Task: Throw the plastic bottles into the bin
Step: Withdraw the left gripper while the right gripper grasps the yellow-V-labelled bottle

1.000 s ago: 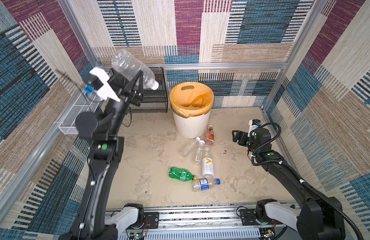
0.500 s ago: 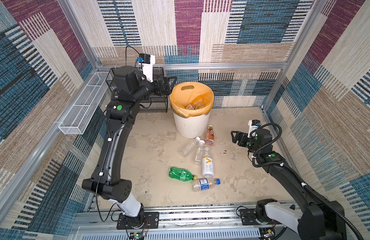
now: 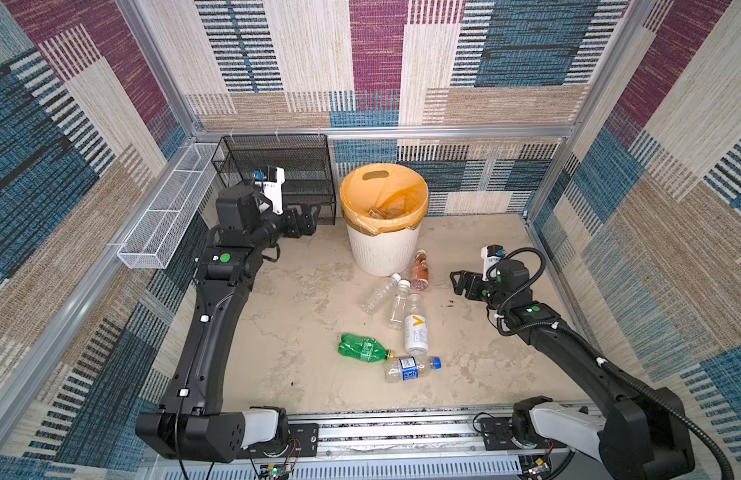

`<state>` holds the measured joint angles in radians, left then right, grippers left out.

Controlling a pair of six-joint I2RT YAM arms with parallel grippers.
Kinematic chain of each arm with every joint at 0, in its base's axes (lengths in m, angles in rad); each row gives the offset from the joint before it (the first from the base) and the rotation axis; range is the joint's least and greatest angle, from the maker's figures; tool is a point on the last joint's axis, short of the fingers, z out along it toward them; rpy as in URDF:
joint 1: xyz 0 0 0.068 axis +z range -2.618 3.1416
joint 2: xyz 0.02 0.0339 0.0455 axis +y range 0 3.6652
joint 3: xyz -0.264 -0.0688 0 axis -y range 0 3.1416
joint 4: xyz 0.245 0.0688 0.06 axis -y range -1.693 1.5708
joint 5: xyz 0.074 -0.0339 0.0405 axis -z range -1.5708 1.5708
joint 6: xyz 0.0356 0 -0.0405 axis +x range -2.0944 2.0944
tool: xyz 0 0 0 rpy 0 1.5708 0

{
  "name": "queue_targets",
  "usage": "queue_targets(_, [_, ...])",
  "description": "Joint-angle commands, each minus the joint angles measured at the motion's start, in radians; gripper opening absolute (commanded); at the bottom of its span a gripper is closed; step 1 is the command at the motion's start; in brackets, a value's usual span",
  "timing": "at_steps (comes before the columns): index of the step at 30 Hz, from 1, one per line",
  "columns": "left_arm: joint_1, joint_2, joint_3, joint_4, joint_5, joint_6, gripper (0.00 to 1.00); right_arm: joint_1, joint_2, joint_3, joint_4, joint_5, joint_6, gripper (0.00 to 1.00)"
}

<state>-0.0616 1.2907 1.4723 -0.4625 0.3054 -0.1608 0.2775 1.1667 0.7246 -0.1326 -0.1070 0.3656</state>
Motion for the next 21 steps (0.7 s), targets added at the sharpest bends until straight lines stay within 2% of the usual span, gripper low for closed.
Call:
queue_targets(1, [0.018,-0.043,-0.121,0.004,0.026,-0.022,0.95,0.07,0.031,0.015,-0.048,0.041,0.04,0.93])
queue_targets(6, [0.026,-0.09,-0.253,-0.096,0.058,0.026,0.92,0.198,0.07,0.009,-0.095,0.053,0.111,0.91])
queue_targets(11, [0.026,-0.132,-0.418,-0.032,0.072,-0.01,0.9,0.332,0.14,-0.004,-0.104,0.079,0.191,0.91])
queue_targets(14, [0.027,-0.139,-0.467,0.002,0.062,-0.042,0.87,0.402,0.197,0.025,-0.122,0.111,0.224,0.92])
queue_targets(21, [0.055,-0.131,-0.483,0.036,0.091,-0.059,0.86,0.433,0.32,0.059,-0.142,0.165,0.254,0.91])
